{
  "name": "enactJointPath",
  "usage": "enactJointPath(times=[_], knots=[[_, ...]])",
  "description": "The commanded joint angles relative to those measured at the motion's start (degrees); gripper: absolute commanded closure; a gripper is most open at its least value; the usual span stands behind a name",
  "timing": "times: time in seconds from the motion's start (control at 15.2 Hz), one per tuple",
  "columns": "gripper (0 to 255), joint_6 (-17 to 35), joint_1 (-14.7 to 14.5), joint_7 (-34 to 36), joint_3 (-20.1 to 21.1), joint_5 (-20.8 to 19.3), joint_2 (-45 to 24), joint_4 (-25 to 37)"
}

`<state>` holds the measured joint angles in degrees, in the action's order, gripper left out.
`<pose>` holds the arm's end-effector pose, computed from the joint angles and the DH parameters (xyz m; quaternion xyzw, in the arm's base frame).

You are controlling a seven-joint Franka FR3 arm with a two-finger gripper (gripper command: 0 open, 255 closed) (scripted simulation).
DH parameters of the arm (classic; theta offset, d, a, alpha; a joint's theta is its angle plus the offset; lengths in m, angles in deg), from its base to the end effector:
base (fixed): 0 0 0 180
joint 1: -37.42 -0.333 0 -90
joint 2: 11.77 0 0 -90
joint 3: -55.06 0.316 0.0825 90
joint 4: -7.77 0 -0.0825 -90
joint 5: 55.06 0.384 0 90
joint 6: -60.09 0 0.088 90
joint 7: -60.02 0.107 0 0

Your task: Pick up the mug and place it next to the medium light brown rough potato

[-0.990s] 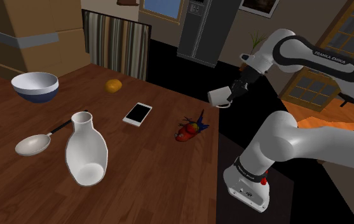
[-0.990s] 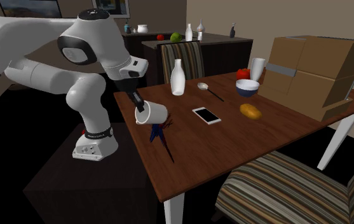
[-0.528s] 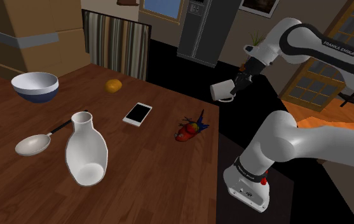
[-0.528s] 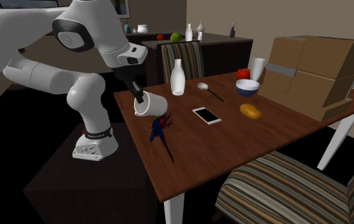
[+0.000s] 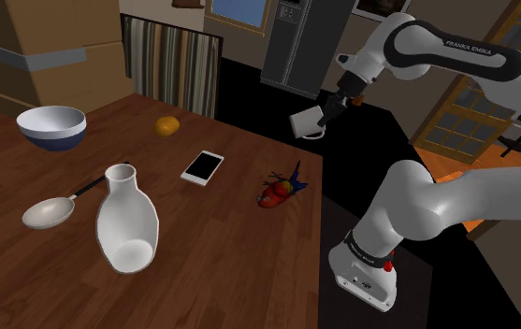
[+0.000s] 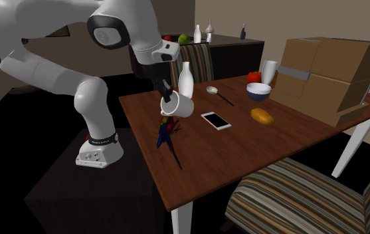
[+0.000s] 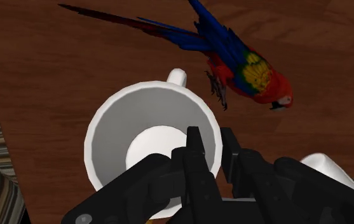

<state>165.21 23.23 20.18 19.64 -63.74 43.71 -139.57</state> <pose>0.2873 -0.1487 0.5073 -0.9448 -0.2696 -0.1320 0.1311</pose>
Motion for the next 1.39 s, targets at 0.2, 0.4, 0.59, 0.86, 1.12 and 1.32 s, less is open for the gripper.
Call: enactJointPath(times=[0.2,0.4,0.59,0.86,1.12,1.32], knots=[[255,6.79,-7.32,1.07,-1.78,3.13,-10.86,5.32],[255,9.67,-11.77,0.96,-3.48,5.61,-17.55,9.52],[255,11.76,-16.26,0.22,-5.72,8.69,-24.41,14.34],[255,13.15,-22.18,-2.0,-9.62,14.29,-34.15,21.75],[255,12.48,-27.38,-5.98,-14.41,22.53,-45.39,30.46],[255,10.03,-28.94,-10.06,-17.28,30.97,-55.45,38.06]])
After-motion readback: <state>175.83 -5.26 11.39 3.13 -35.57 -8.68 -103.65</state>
